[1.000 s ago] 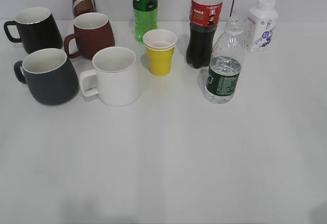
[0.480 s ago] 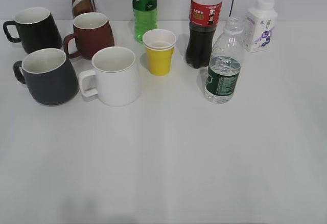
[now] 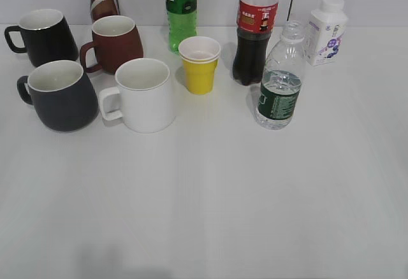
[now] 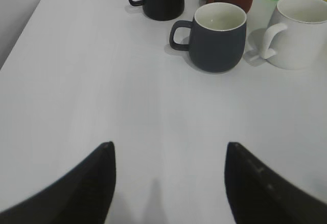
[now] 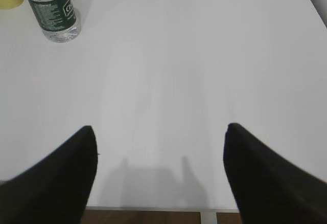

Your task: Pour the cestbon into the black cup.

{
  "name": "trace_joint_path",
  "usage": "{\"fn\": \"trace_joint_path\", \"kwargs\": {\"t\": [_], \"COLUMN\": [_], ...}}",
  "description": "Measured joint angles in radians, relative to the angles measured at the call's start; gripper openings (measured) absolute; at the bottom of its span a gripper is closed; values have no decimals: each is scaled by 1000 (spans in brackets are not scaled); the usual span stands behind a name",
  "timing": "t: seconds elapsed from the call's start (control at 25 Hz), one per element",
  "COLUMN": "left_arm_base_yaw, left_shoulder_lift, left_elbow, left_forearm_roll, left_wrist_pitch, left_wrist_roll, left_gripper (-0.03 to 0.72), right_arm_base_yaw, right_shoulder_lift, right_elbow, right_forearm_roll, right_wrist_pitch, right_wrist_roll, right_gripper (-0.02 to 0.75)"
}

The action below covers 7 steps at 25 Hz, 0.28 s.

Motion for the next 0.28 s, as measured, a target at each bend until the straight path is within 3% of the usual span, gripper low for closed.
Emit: {"fn": "trace_joint_path", "kwargs": {"t": [0.28], "left_arm_base_yaw": [0], "left_shoulder_lift": [0], "left_elbow": [0], "left_forearm_roll": [0], "left_wrist_pitch": [0], "left_wrist_roll": [0], "left_gripper": [482], "right_arm_base_yaw": [0], "right_shoulder_lift": [0], "right_elbow": [0], "right_forearm_roll": [0], "right_wrist_pitch": [0], "right_wrist_roll": [0], "right_gripper": [575]}}
